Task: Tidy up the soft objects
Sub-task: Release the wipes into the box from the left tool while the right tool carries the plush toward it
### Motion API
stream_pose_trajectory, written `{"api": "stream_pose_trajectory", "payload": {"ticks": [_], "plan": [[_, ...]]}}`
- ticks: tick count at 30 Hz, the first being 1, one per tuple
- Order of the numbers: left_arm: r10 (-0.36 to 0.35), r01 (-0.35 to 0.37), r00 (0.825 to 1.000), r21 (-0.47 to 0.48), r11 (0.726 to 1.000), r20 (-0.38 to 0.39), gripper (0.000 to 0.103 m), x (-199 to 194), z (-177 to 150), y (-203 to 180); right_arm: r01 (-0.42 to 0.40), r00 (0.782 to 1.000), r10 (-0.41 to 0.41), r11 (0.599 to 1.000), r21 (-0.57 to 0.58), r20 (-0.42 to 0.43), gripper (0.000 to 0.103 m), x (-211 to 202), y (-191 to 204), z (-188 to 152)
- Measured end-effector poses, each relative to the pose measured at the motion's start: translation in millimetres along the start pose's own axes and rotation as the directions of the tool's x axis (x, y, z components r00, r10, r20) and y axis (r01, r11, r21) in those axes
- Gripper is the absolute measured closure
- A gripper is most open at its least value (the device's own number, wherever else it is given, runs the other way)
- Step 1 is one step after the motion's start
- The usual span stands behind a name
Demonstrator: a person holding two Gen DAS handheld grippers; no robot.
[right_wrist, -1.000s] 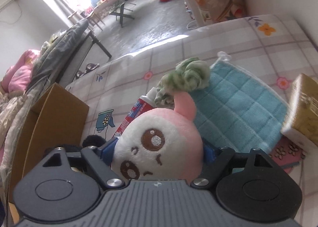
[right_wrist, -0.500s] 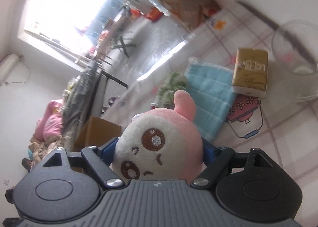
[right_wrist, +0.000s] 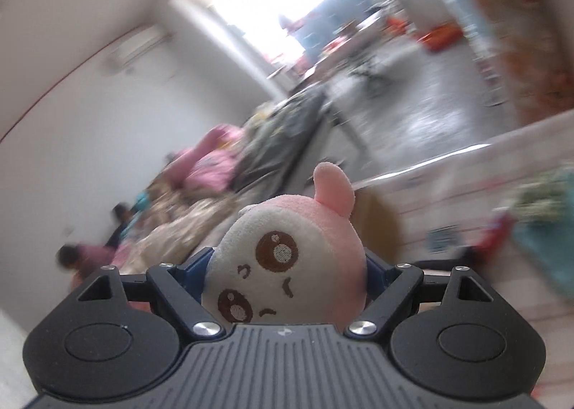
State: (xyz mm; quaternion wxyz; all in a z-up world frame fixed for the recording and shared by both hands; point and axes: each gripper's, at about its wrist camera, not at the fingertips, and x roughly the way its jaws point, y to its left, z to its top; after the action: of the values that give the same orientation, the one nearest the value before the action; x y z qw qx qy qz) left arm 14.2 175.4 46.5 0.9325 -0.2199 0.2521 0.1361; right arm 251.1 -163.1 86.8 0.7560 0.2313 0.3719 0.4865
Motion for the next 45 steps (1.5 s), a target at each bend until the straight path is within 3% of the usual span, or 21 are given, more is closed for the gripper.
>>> {"api": "stream_pose_trajectory", "payload": {"ticks": [5,11,14,17,26,28,34,40,45], "plan": [[0.050,-0.046,0.997,0.048,0.998,-0.067,0.028,32,5,14,-0.086,0.988,0.082,0.996,-0.020,-0.132,0.017,85,32,3],[0.151,-0.118,0.971,0.176,0.977,-0.188,0.028,82,7,20,-0.076,0.959,0.071,0.997,-0.008,-0.275,0.017,180,49,-8],[0.236,-0.161,0.933,0.274,0.948,-0.270,0.028,109,5,19,-0.040,0.944,0.036,0.999,-0.003,-0.327,0.017,212,51,-18],[0.280,-0.178,0.903,0.311,0.934,-0.325,0.028,126,1,23,-0.001,0.935,-0.003,1.000,-0.011,-0.353,0.017,236,49,-28],[0.404,-0.248,0.831,0.395,0.885,-0.383,0.026,155,-12,25,-0.003,0.929,0.012,1.000,0.024,-0.369,0.017,254,30,-29],[0.405,-0.249,0.831,0.396,0.884,-0.381,0.025,154,-12,23,-0.004,0.929,0.015,0.999,0.032,-0.369,0.016,255,27,-28],[0.382,-0.264,0.857,0.343,0.901,-0.346,0.024,140,-2,25,0.010,0.929,0.002,0.999,0.031,-0.369,0.016,252,25,-27],[0.295,-0.234,0.916,0.234,0.944,-0.273,0.017,98,3,29,0.029,0.927,-0.017,0.999,0.025,-0.376,0.016,252,30,-27],[0.239,-0.217,0.956,0.140,0.966,-0.169,0.005,52,0,37,0.057,0.903,-0.062,0.998,-0.023,-0.425,0.016,265,39,-34]]}}
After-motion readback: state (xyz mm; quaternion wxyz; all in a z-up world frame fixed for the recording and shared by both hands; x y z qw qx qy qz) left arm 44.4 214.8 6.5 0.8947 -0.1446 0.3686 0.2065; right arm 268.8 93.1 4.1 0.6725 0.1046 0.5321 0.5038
